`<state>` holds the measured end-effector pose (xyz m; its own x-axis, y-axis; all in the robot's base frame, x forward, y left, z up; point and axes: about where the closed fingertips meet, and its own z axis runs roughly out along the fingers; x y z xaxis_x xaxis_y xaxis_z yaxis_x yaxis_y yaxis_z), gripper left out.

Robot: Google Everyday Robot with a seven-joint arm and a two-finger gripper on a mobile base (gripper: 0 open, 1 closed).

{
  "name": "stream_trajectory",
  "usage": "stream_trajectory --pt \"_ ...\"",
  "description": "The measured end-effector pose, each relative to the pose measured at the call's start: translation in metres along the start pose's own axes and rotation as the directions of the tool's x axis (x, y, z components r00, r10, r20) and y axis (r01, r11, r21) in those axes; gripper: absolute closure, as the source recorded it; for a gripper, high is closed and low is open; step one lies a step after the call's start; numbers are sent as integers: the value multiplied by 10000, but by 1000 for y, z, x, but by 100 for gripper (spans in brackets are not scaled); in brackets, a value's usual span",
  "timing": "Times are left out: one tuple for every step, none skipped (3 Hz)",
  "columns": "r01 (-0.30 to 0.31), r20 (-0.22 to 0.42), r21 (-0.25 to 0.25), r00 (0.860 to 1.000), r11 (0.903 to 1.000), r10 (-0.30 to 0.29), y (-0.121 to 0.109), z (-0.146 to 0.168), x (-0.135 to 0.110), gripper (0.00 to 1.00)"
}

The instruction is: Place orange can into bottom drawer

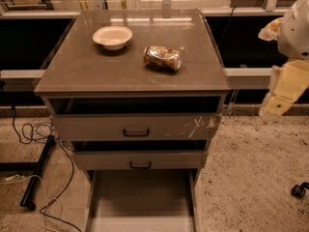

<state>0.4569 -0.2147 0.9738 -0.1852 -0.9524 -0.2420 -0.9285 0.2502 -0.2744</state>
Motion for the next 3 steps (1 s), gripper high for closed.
stream_trajectory --pt "-170 1108 56 9937 9998 163 -23 21 -12 0" --pt "-923 2645 210 9608 9955 835 -42 33 -29 0" --pt "-925 2646 209 9607 9955 837 -42 33 -29 0"
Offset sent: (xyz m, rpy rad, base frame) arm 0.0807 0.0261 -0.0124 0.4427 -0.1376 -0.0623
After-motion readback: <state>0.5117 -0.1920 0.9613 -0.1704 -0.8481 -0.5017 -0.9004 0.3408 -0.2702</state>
